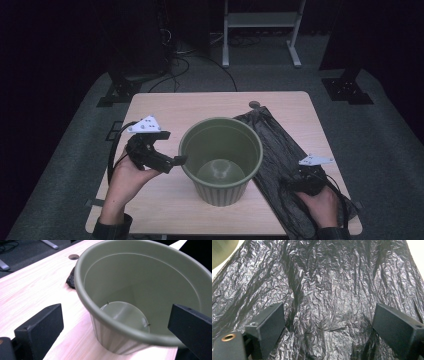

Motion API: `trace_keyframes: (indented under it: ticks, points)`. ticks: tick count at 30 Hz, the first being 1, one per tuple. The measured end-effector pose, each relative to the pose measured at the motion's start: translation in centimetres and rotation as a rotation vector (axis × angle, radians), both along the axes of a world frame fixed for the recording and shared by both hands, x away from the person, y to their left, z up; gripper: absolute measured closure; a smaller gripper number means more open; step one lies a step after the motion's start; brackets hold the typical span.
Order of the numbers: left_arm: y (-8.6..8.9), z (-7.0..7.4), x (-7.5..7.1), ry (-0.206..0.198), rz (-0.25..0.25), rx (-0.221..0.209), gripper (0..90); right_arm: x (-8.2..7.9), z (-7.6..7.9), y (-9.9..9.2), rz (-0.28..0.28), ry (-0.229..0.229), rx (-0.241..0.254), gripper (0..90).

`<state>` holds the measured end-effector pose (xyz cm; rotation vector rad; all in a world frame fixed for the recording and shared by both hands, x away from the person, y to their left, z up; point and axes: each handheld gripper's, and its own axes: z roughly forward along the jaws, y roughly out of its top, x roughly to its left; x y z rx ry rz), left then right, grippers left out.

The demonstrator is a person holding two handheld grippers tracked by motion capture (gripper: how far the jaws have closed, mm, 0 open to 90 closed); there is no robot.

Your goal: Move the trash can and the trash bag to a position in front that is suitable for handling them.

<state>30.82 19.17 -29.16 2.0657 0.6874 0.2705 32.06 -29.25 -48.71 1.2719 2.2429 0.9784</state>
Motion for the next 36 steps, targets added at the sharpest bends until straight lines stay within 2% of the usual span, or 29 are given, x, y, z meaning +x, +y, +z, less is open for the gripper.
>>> trace_keyframes:
  ticks: [3,8,14,15,16,21,25,33,36]
  points:
    - [1.1,-0.1,-0.9,-0.001,0.016,0.001,0.0,0.0,0.0,0.0,0.001,0.0,0.0,9.4]
    - [1.9,-0.8,-1.8,0.004,0.012,0.003,0.0,0.0,0.0,0.0,0.005,0.001,-0.002,8.6]
    - [2.6,-2.5,-2.6,0.023,0.029,0.013,0.0,0.0,0.0,0.0,0.005,0.002,-0.002,8.7]
    - [2.6,-3.1,-2.8,0.03,0.032,0.018,0.0,0.0,0.0,0.0,0.005,0.001,-0.001,8.7]
    - [2.6,-3.1,-2.8,0.03,0.032,0.018,0.0,0.0,0.0,0.0,0.005,0.001,-0.001,8.7]
    - [2.3,-5.4,-3.3,0.037,0.03,0.03,0.0,0.0,0.0,0.0,0.005,0.002,-0.001,8.7]
    - [1.9,-6.6,-3.4,0.027,0.03,0.035,0.0,0.0,0.0,0.0,0.005,0.002,-0.001,8.7]
    - [1.6,-9.3,-3.5,0.008,0.04,0.006,0.0,0.0,0.0,0.0,0.005,0.002,-0.001,8.7]
    - [1.5,-10.2,-3.3,0.014,0.037,0.018,0.0,0.0,0.0,0.0,0.005,0.002,-0.001,8.7]
